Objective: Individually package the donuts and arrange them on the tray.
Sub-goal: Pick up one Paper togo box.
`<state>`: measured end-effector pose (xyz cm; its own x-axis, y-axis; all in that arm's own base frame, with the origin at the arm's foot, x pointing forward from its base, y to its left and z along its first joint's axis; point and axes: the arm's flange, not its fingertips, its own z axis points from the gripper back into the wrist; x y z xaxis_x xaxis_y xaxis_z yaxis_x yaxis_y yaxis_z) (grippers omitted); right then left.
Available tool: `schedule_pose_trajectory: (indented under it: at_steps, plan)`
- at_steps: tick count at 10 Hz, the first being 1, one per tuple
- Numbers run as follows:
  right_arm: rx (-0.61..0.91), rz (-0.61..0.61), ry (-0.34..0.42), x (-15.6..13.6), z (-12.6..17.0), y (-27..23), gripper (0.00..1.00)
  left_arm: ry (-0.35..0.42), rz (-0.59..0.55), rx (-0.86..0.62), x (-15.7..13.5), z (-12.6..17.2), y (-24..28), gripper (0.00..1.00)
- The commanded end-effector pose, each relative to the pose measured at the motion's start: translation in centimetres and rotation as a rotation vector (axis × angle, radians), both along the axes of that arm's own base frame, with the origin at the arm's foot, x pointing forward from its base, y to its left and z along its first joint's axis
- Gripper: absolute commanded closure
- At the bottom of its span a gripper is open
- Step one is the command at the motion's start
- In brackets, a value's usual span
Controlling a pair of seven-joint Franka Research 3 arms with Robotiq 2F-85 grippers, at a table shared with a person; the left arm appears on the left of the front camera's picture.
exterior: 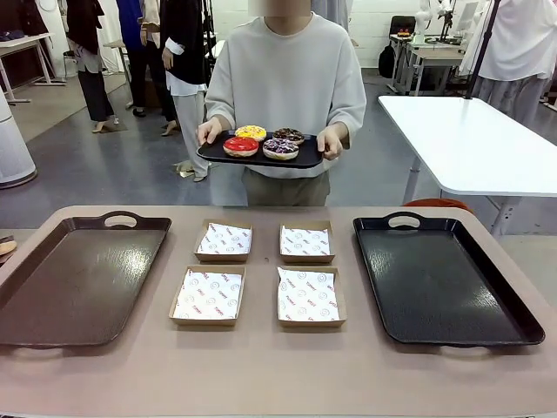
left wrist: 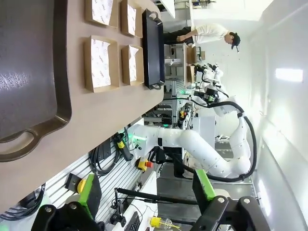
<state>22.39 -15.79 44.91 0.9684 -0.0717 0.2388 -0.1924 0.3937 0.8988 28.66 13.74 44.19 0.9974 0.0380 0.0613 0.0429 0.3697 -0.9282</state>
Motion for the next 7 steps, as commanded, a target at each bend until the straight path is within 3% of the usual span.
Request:
schedule_pose_trajectory:
  at_steps: [1,7]
  plan:
    - [0.007,-0.002,0.000,-0.02,-0.13,-0.12,0.00,0.005,-0.013,-0.001,0.12,-0.04,-0.50,0.00]
    - [0.007,-0.002,0.000,-0.02,-0.13,-0.12,0.00,0.005,-0.013,-0.001,0.12,-0.04,-0.50,0.00]
